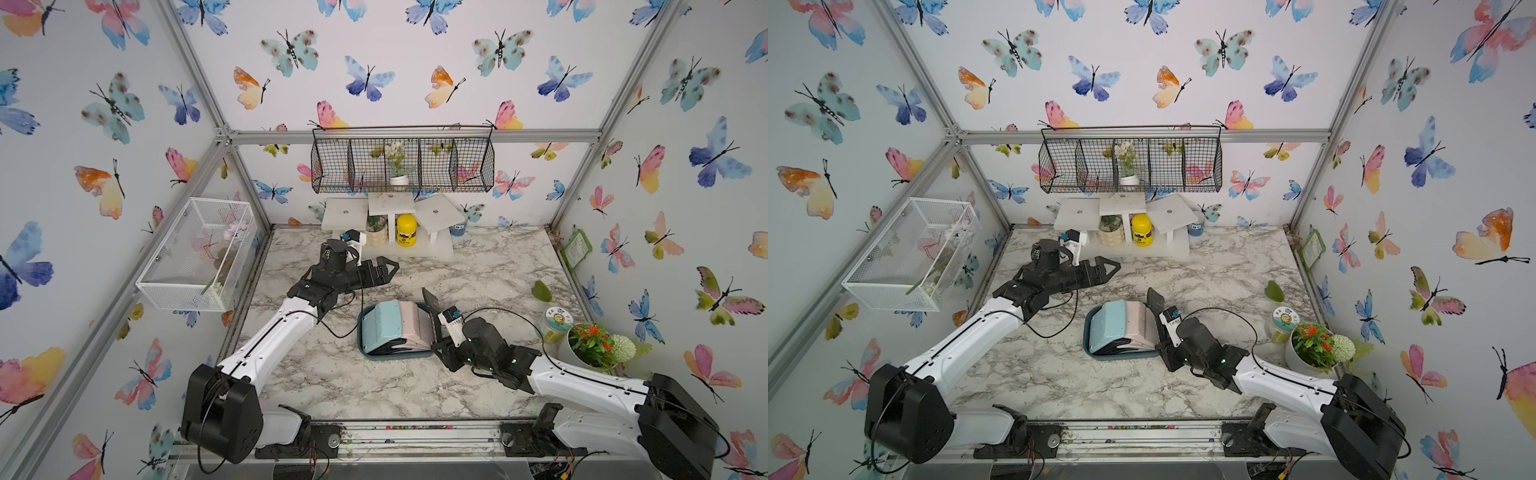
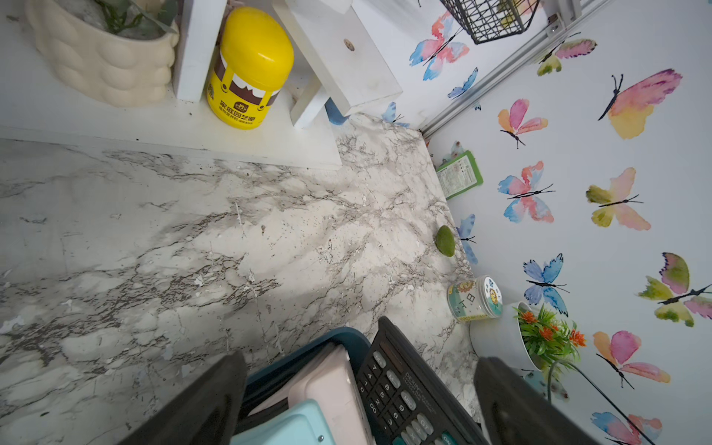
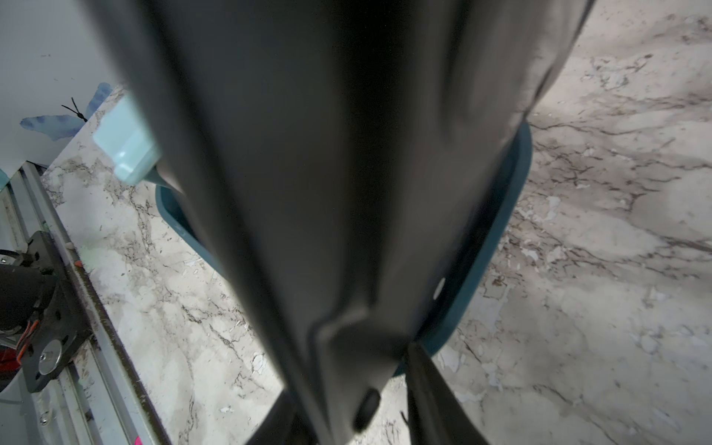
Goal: Put the calculator in the storage box
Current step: Place the calculator in the storage box.
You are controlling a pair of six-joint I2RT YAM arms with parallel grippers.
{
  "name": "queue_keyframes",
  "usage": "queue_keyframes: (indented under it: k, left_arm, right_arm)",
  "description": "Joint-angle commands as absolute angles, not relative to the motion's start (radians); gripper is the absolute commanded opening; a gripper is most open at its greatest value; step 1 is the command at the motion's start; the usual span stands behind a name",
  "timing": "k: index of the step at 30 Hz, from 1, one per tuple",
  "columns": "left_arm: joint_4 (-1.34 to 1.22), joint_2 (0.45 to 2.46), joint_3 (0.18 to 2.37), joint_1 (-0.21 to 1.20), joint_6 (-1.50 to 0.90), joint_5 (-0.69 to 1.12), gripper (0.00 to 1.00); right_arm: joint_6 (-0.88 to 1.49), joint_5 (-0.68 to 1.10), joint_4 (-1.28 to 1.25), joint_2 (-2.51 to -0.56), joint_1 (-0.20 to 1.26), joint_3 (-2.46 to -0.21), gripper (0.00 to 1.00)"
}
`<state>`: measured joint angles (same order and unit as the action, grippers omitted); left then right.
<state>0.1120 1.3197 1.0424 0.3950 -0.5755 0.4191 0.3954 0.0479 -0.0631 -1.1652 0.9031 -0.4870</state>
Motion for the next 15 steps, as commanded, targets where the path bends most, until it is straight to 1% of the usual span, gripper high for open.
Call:
queue_keyframes:
  k: [1, 5, 8, 11, 15]
  left_arm:
    - [0.082, 1.269, 1.010, 0.397, -0.633, 0.388, 0.99]
    - [0.061, 1.290, 1.006, 0.399, -0.632, 0.544, 0.99]
    - [0.212, 1.351, 1.086, 0.417, -0.634, 0.553, 0.99]
    - [0.279, 1.363, 1.116, 0.479, -0.595, 0.447, 1.00]
    - [0.295, 1.345, 1.108, 0.556, -0.598, 0.380, 0.97]
  right_arm:
    - [0.408, 0.041, -0.046, -1.195, 0.930, -0.479, 0.36]
    - [0.392, 0.006, -0.024, -1.226, 0.952, -0.516, 0.35]
    - [0.384, -0.038, 0.000, -1.253, 0.984, -0.542, 0.35]
    - [0.382, -0.088, 0.023, -1.281, 1.025, -0.560, 0.35]
    - [0.398, -0.112, 0.045, -1.283, 1.046, -0.571, 0.39]
